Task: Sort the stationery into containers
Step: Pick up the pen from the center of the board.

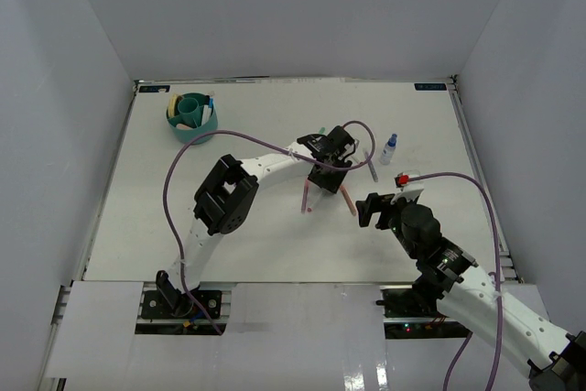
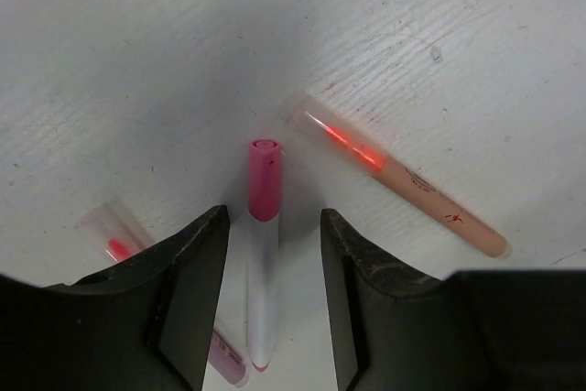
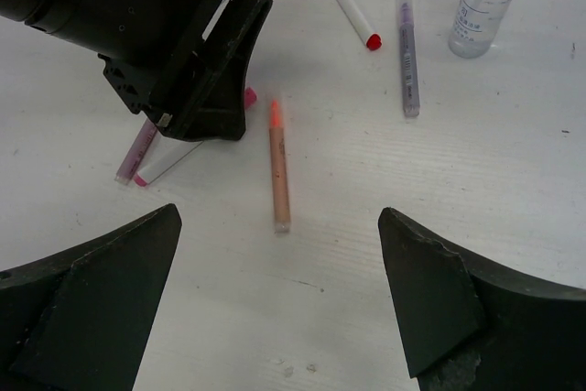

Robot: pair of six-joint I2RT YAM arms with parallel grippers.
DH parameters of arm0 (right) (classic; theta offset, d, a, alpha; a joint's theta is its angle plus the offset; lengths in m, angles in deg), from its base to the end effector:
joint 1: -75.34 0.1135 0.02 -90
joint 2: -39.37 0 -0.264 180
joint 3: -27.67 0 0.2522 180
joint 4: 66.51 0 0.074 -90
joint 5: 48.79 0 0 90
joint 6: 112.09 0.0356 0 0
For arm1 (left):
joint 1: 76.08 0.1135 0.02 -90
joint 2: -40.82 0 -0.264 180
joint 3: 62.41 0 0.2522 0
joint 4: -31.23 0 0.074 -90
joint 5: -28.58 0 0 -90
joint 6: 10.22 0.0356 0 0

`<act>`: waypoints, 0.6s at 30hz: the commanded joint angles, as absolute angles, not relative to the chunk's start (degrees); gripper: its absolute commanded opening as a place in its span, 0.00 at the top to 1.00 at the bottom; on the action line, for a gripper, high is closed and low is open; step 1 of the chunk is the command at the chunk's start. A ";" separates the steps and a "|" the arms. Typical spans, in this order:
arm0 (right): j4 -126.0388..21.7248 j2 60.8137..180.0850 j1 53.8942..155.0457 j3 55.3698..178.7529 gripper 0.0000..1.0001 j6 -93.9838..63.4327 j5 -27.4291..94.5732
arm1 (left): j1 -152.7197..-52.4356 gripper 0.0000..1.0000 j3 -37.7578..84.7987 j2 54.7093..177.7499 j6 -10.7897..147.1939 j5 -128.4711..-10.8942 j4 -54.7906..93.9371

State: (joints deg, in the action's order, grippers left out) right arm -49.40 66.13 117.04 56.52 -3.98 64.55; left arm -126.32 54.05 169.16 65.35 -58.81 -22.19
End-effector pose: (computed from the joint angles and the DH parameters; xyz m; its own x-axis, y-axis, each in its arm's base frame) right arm 0.1134 0.0822 0.2139 -0.2850 0.1284 -0.9499 -0.2488 0.9471 0.2026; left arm 0.3059 -0.3651 0.1691 -0.7511 0.5135 -0.4150 0.5871 0.8070 -0.0641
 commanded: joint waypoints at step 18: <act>-49.94 64.86 116.83 54.79 0.05 -3.10 67.05 | -126.79 0.93 58.93 169.06 63.87 -58.79 -23.58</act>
